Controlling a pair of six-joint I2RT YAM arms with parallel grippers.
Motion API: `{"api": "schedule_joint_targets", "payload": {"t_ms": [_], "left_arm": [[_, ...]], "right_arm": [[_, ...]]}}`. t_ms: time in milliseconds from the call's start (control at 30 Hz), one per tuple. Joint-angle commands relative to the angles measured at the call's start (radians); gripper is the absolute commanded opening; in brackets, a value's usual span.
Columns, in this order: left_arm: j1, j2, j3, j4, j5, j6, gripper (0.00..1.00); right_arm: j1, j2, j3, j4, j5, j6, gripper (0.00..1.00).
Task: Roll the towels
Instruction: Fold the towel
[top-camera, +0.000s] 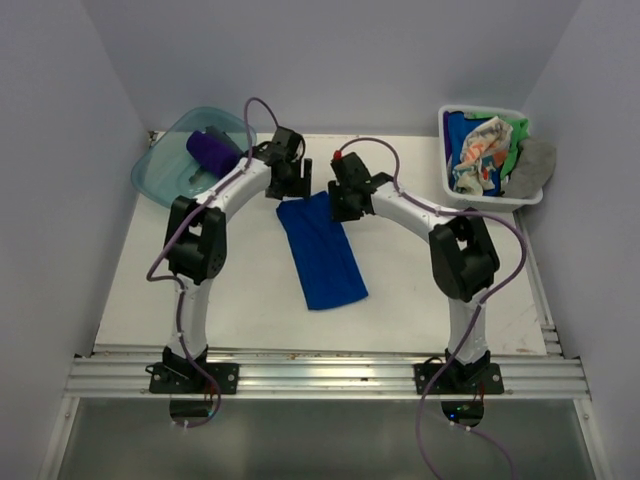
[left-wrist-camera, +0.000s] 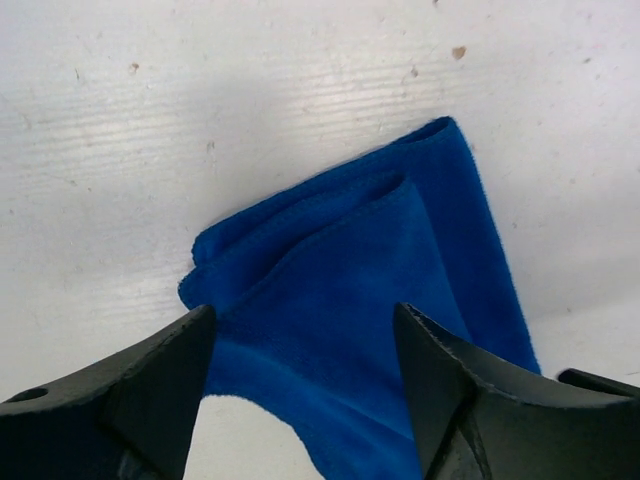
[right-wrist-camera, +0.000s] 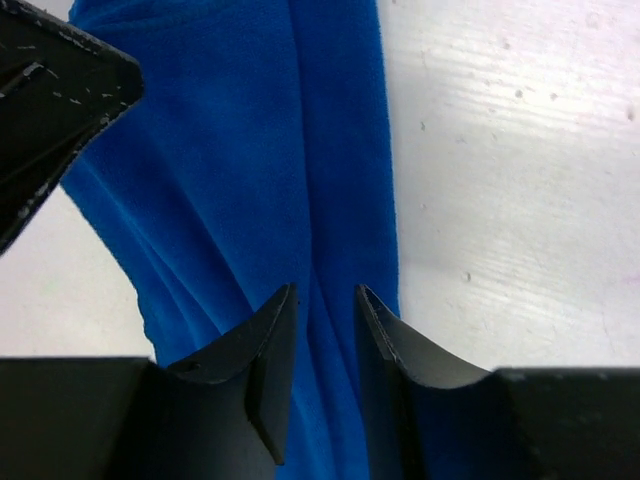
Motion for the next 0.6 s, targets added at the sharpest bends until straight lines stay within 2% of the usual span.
{"api": "schedule_joint_targets", "payload": {"t_ms": [0, 133, 567], "left_arm": [[0.014, 0.012, 0.086, 0.013, 0.026, 0.013, 0.78], [0.016, 0.034, 0.117, 0.004, 0.04, 0.012, 0.83], [0.071, 0.055, 0.073, 0.038, 0.133, -0.014, 0.82]], "right_arm": [[-0.005, 0.055, 0.094, -0.016, -0.044, -0.025, 0.34], [-0.006, 0.113, 0.17, -0.022, -0.067, -0.022, 0.39], [-0.032, 0.299, 0.349, 0.052, -0.124, 0.053, 0.38]]}}
